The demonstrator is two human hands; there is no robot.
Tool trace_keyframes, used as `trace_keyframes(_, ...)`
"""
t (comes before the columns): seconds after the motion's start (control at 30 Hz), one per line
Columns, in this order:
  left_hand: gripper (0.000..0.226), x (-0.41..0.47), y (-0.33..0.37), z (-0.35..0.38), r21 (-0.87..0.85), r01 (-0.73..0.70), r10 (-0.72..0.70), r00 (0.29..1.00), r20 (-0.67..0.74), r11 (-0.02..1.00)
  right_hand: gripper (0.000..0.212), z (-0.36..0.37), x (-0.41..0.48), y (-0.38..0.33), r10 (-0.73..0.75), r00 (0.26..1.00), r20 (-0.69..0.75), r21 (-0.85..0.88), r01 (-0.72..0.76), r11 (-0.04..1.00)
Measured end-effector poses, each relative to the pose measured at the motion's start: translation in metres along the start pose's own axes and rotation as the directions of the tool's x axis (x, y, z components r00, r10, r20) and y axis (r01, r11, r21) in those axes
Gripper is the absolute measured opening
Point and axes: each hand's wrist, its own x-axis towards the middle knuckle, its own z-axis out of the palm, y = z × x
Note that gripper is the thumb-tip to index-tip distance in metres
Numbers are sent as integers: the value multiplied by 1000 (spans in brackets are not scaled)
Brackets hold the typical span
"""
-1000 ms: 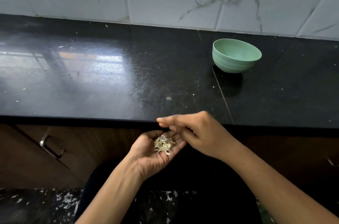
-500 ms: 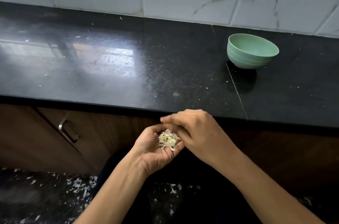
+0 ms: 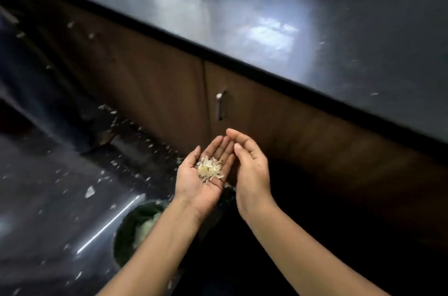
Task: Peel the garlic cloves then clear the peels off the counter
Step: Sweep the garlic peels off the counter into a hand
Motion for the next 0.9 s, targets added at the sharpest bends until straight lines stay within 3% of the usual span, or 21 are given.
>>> trace_keyframes(0.13,49,4,37,-88,-111,-242,206,941,-267,964,28,54,8,84,437,896,75,51,-441,896)
trace_keyframes(0.23,47,2,50,-147,-161,-302,217,890,-401,940,28,74,13,147,615,786,66,-153,-601,785)
trace_keyframes(0.37,54,5,57,-210,-156,-317,192,827,-529,936,27,86,19,214,759,651,2,-402,-695,596)
trace_keyframes(0.47,61,14,60,-245,-177,-349,170,764,-622,921,27,89,19,243,819,570,-64,-557,-702,445)
trace_keyframes(0.63,63,23,63,-289,-266,-420,79,645,-760,868,32,87,16,272,875,477,-89,-688,-665,292)
trace_keyframes(0.8,73,24,70,-306,-316,-404,27,652,-758,859,34,83,18,285,888,452,-80,-761,-604,239)
trace_keyframes(0.9,80,27,77,-309,-306,-350,-14,639,-769,885,35,87,16,291,877,480,-28,-889,-413,198)
